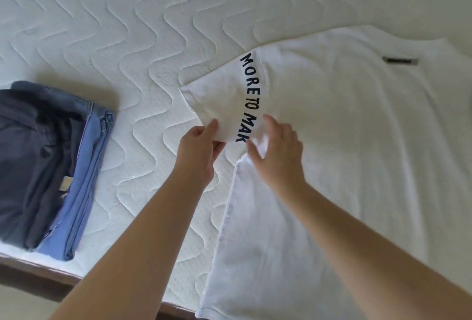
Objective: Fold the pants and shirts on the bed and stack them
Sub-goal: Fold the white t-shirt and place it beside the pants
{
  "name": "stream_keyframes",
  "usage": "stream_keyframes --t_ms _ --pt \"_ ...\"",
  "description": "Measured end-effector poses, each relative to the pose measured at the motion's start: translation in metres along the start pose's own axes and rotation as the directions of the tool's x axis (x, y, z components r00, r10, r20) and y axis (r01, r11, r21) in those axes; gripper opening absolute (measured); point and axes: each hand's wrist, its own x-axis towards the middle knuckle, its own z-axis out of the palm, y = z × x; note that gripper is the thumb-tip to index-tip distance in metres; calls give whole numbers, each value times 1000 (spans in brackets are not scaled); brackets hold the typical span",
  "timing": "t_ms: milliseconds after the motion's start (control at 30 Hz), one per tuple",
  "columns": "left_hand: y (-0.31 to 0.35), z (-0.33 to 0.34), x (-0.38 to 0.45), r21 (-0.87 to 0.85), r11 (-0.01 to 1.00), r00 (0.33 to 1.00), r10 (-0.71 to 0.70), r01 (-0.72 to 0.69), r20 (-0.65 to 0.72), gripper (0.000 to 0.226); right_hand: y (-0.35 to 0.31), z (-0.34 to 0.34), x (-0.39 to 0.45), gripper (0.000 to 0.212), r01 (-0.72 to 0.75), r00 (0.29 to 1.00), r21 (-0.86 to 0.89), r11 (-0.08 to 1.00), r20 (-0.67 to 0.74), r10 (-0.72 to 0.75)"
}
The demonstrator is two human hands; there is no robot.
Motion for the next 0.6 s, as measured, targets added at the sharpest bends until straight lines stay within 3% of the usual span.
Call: stream_keyframes --t_ms 100,167,367,433,600 --pt "-15 1 -2 18 1000 996 -14 16 -90 18 -10 20 -16 86 -73 997 -86 994 22 75" --pt "-22 0 2 32 999 994 -25 29 -110 26 -13 27 -16 86 -104 994 -114 988 8 105" --pt "-22 0 13 293 955 999 -34 37 -17 17 -25 32 2 86 -211 977 -126 969 11 214" --pt "-18 2 15 230 971 996 -78 65 48 15 -25 30 7 80 -265 963 -108 958 12 268" --pt "-12 11 14 -146 980 978 -108 135 179 23 -22 21 8 64 -325 945 50 944 61 322"
